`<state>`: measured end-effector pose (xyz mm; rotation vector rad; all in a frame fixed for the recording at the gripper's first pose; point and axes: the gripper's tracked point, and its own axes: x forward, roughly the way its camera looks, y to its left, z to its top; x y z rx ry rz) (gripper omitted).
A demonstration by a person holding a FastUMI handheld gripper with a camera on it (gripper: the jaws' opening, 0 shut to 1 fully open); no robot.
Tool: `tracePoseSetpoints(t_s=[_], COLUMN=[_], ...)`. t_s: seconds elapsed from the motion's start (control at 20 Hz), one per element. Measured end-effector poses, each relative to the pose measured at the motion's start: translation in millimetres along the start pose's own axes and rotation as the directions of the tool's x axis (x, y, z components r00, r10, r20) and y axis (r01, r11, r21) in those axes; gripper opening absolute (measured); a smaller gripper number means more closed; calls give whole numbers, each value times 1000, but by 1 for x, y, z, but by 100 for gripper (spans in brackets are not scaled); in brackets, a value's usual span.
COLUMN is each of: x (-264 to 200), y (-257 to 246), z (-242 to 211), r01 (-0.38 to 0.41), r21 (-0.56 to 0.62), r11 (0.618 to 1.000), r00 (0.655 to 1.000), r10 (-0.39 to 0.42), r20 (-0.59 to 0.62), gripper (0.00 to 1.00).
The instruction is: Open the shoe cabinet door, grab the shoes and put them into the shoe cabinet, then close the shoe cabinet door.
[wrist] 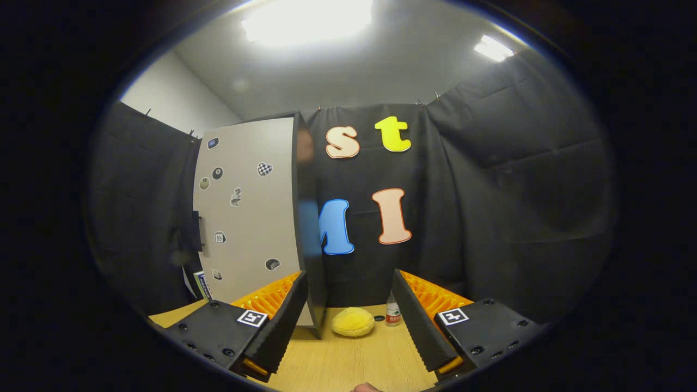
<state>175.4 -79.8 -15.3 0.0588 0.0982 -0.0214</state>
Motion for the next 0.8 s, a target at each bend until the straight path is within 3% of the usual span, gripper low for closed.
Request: tracePoseSetpoints(t_s=[0.8], x=[-25], y=[43], z=[17], r01=[12], r21=[-39], r11=[999], r00=[999], r10=[-10], r20=[51], gripper=[97])
